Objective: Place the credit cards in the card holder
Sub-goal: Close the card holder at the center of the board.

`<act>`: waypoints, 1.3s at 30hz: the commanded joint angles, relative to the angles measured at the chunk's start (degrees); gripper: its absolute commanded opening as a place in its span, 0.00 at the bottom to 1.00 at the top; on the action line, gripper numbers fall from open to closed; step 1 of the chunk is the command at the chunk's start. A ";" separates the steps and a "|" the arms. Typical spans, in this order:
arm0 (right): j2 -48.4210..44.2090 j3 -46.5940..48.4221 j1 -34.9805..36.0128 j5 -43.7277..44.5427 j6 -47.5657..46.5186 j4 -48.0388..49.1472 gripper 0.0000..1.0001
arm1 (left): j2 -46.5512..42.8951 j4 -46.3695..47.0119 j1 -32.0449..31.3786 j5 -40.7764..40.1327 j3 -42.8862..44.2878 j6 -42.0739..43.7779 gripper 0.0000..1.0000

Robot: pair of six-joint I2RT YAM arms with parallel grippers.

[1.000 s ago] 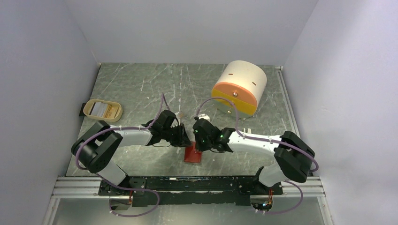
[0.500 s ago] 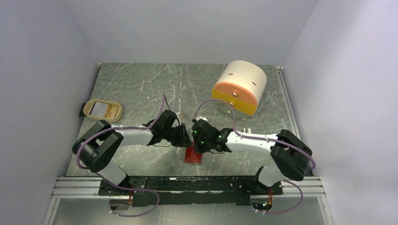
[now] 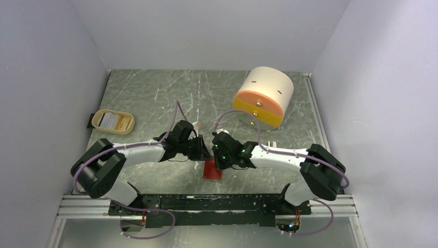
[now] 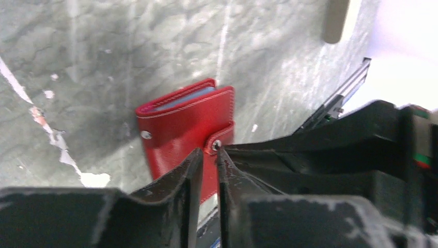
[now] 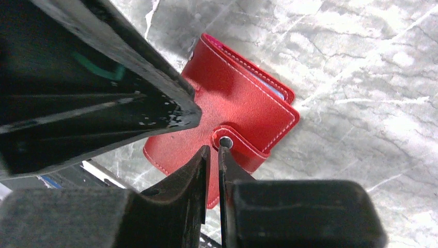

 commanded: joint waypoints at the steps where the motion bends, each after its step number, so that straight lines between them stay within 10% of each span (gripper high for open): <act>1: -4.39 1.02 -0.25 2.13 -1.20 -2.99 0.17 | -6.01 -1.66 -1.05 -1.47 0.99 -1.65 0.17; 39: -2.06 1.46 -3.77 -1.63 -4.80 -3.17 0.21 | 4.07 0.36 -2.45 -5.18 -1.04 0.12 0.09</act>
